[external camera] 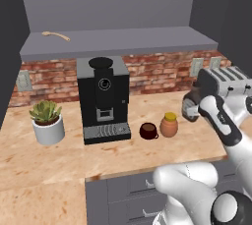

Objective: Pick the syrup bottle and honey bottle from the cabinet and place them next to the mug.

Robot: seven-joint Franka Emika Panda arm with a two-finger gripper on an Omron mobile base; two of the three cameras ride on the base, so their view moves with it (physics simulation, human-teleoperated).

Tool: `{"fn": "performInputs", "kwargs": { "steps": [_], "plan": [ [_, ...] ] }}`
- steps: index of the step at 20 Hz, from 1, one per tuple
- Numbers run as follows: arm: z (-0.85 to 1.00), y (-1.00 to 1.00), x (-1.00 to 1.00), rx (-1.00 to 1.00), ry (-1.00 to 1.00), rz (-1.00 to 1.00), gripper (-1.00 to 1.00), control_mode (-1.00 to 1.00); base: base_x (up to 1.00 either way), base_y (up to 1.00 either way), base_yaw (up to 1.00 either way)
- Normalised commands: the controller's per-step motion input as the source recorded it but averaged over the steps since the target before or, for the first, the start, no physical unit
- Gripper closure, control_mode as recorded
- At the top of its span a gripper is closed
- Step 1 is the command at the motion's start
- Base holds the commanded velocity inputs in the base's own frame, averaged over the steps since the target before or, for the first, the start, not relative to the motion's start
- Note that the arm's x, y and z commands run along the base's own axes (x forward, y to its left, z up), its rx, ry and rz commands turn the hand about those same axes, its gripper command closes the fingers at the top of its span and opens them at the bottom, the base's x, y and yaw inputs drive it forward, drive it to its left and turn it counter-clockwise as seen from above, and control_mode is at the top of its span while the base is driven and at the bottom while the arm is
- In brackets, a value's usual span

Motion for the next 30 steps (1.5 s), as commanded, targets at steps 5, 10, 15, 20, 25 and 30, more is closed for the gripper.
{"fn": "performInputs", "kwargs": {
  "steps": [5,10,15,20,25,30],
  "plan": [
    [-0.07,-0.46,0.03,0.00,0.00,0.00,1.00,-1.00,0.00,0.00,0.00],
    [-0.17,-0.30,0.12,0.00,0.00,0.00,1.00,-1.00,0.00,0.00,0.00],
    [-0.20,0.00,0.12,0.00,0.01,0.15,1.00,-1.00,0.00,0.00,0.00],
    [-0.22,0.00,0.03,0.00,0.01,0.08,1.00,-1.00,0.00,0.00,0.00],
    [-0.28,0.00,0.10,-0.01,0.00,0.00,1.00,-1.00,0.00,0.00,0.00],
    [-0.36,0.00,0.20,0.00,0.00,0.00,1.00,-1.00,0.00,0.00,0.00]
  ]
}}
